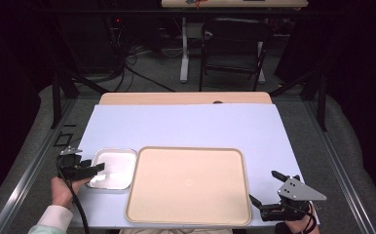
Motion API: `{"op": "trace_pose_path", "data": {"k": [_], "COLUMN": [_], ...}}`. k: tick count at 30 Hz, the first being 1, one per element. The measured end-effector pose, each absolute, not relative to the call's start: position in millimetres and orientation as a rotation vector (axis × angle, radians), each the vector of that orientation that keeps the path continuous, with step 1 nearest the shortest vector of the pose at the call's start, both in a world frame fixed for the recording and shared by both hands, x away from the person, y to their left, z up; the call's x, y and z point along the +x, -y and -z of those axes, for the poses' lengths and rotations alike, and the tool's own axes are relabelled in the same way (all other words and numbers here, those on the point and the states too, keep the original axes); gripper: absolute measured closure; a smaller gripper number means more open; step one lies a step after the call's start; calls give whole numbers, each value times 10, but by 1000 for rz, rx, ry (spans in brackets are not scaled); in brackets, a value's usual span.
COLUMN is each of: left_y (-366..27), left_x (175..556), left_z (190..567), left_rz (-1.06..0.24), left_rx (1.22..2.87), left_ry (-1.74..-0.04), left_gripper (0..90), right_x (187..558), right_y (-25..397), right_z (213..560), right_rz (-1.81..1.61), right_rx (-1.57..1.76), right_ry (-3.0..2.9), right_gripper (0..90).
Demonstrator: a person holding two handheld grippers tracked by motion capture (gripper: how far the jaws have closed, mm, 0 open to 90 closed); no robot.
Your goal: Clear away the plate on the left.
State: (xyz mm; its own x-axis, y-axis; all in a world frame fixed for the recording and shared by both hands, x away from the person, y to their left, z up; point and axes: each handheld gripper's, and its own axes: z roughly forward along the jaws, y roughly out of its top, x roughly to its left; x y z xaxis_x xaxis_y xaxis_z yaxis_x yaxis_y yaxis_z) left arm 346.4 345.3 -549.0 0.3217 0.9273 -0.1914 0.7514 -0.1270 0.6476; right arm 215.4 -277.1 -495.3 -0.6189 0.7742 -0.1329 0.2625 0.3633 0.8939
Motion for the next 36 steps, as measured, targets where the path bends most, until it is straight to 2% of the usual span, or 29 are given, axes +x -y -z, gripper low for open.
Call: {"op": "trace_pose_path", "data": {"k": [8,13,16,36], "left_y": [-3489,-3465,-3487,-3524], "left_x": [3469,3455,3446,3445], "left_z": [5536,5540,5545,5555], "left_rz": [-328,-380,-384,-375], "left_rx": [1906,1929,1912,1859], "left_ry": [-1525,-1533,-1546,-1579], "left_gripper": [501,553,614,782], "right_x": [2152,2152,2158,2159], "right_y": [2771,2768,2769,2761], "right_z": [4954,4953,4954,4956], "right_rz": [-1215,-1215,-1213,-1208], "right_rx": [900,896,897,898], "right_ry": [-2079,-2080,-2083,-2086], "right_gripper": [5,5,5,4]}}
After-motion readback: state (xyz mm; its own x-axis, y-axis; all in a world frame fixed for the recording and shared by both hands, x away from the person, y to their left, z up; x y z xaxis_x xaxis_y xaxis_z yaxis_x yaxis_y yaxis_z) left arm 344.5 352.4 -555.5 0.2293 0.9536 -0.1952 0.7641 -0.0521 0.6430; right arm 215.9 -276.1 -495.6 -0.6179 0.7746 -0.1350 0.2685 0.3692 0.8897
